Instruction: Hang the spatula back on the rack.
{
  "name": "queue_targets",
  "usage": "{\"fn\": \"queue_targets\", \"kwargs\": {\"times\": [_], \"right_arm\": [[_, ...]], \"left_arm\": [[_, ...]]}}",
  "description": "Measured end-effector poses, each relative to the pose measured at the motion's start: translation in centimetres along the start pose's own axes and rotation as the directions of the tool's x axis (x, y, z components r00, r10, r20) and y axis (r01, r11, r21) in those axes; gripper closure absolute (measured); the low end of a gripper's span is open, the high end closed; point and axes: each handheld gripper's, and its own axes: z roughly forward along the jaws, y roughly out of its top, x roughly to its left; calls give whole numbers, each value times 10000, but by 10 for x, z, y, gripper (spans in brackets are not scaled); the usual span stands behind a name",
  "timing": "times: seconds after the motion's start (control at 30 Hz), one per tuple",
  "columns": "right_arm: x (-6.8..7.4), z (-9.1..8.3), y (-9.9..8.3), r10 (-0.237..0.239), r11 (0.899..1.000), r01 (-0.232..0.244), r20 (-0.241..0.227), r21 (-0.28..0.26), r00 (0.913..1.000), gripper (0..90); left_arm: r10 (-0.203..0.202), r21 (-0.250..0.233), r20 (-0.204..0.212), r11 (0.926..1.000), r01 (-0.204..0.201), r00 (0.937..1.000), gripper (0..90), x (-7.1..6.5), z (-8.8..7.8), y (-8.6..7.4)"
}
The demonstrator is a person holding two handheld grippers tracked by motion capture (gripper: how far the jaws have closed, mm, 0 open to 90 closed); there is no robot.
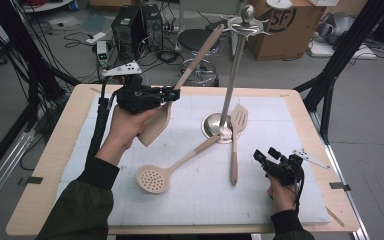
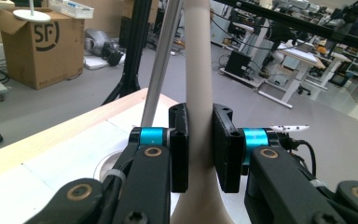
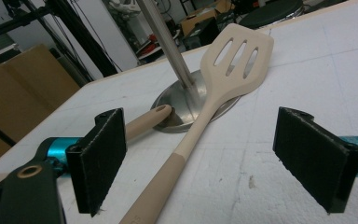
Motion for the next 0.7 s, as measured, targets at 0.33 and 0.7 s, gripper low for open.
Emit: {"fn": "queue_targets", "kwargs": {"times": [0.33,0.7], "right_arm": [[0,-1,0,73,10000,-73,8,40,10000,169],[-2,-3,1,200,9998,-200,29,-12,9998,169]], "left_arm": [[-41,102,-125,9999,42,9999,782,2,9,-5],[-244,153,208,9996,241,9995,781,8,29,-18]]}}
